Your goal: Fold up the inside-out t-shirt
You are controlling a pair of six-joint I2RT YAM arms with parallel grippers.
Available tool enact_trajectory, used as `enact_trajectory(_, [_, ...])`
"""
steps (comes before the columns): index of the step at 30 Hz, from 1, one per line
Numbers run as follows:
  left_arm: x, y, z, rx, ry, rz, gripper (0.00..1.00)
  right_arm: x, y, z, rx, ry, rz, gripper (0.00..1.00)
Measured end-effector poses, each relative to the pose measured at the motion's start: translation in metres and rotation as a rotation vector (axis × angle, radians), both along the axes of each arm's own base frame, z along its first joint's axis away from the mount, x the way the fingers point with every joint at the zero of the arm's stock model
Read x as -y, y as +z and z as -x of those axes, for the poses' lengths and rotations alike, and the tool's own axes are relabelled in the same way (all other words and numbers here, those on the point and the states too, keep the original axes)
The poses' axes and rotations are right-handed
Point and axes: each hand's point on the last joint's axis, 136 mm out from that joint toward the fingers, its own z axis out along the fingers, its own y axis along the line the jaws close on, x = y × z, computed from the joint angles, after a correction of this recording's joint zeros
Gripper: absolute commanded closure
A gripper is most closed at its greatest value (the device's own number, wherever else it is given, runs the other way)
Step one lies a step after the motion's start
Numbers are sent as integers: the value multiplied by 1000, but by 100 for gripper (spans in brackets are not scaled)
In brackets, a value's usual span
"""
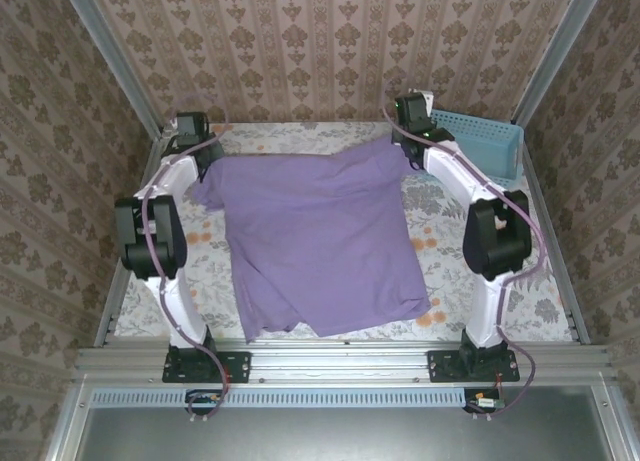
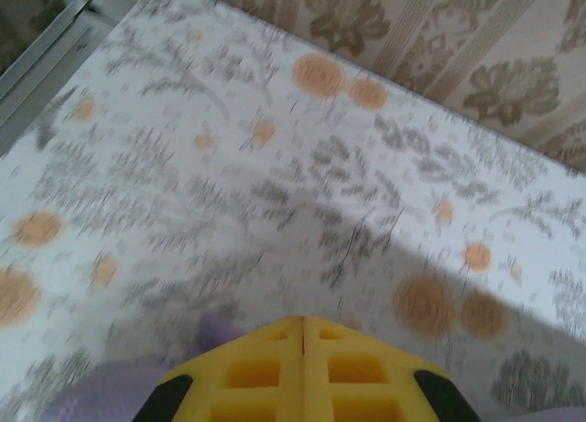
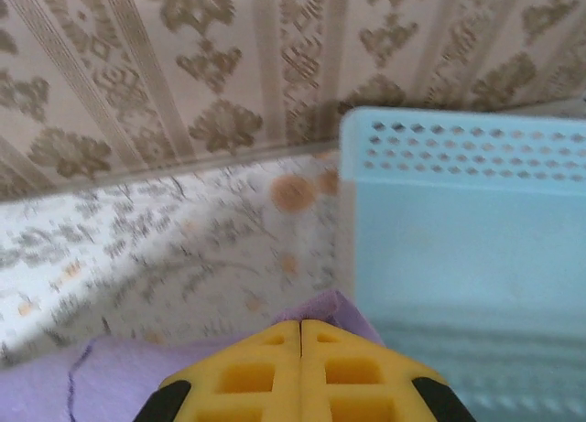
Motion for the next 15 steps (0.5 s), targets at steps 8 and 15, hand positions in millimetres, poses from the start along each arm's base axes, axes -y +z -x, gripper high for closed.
enact_trajectory(8, [2, -5, -63, 16, -10, -6, 65, 10, -5, -59, 12, -42, -15, 63])
enact_trajectory(15, [4, 34, -62, -42, -25, 1, 17, 17, 4, -52, -34, -36, -14, 30])
